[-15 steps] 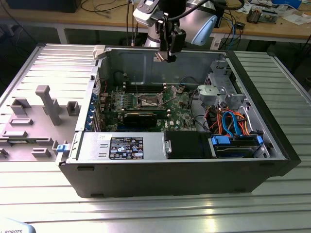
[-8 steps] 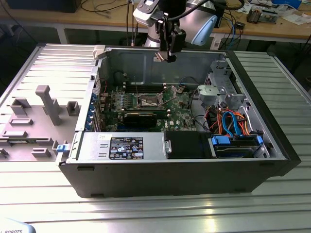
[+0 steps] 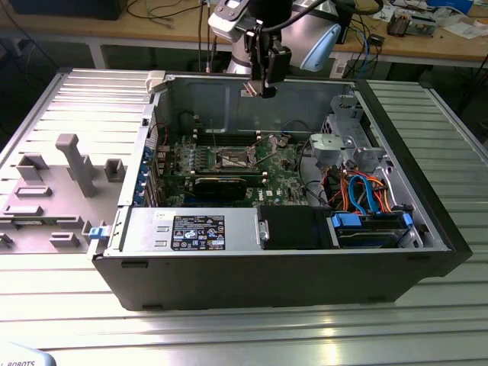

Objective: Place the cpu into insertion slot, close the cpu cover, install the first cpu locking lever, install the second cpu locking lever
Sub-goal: 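Place the cpu into insertion slot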

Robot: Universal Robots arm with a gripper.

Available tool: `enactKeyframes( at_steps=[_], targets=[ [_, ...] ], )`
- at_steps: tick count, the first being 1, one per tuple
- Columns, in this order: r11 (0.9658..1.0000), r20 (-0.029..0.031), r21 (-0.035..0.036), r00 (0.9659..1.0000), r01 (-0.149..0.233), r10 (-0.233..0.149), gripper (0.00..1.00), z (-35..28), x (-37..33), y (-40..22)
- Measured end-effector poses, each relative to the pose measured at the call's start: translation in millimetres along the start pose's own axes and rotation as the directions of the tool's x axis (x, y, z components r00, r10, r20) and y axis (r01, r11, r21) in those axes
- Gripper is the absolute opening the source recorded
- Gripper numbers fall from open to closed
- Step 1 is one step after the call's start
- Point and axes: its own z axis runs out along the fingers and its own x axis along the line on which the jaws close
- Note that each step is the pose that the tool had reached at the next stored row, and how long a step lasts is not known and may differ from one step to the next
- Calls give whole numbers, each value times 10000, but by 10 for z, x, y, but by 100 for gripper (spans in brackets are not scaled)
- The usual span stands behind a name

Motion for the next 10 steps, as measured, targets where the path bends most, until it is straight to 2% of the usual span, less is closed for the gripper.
enactKeyframes(
  at_steps=[10],
  targets=[
    [9990,41,-9,9990,-452,452,54,2,0,0]
  ],
)
